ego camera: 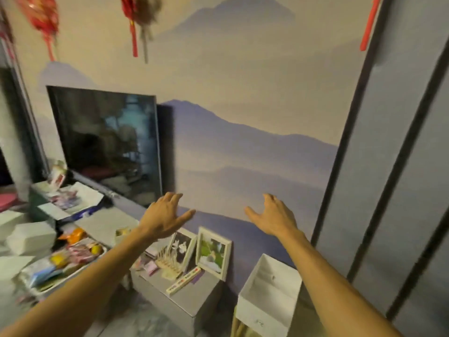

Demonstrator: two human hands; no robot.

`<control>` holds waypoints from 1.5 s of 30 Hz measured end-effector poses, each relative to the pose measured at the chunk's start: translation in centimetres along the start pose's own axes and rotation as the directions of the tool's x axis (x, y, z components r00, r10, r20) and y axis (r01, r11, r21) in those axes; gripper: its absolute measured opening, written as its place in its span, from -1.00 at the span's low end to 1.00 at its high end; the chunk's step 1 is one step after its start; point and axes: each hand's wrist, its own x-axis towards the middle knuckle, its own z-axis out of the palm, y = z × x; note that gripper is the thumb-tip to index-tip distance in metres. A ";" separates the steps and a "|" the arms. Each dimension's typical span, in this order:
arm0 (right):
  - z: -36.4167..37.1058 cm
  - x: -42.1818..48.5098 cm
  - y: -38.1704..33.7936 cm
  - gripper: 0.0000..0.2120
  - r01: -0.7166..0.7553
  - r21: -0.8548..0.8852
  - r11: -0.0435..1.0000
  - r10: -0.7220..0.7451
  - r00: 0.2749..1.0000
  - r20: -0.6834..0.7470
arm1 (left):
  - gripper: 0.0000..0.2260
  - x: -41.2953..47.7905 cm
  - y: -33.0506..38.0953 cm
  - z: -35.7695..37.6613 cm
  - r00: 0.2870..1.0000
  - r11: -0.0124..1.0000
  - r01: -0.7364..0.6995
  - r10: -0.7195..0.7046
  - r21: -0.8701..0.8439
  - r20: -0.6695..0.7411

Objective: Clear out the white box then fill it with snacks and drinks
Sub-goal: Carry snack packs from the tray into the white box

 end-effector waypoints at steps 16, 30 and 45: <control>15.6 14.7 -20.4 -0.15 0.445 0.193 0.874 -0.481 0.850 0.216 | -0.28 -5.0 -17.5 -3.2 0.689 0.680 0.722 -0.690 0.126 -0.223; 33.6 21.1 -43.9 -0.25 0.547 0.257 0.797 -0.603 0.693 0.396 | -0.15 -5.4 -43.2 0.3 0.516 0.500 0.856 -0.842 0.134 -0.158; 55.4 30.7 -62.8 -0.18 0.576 0.272 0.771 -0.615 0.563 0.552 | 0.02 3.4 -66.7 8.6 0.448 0.451 0.882 -0.892 0.133 0.055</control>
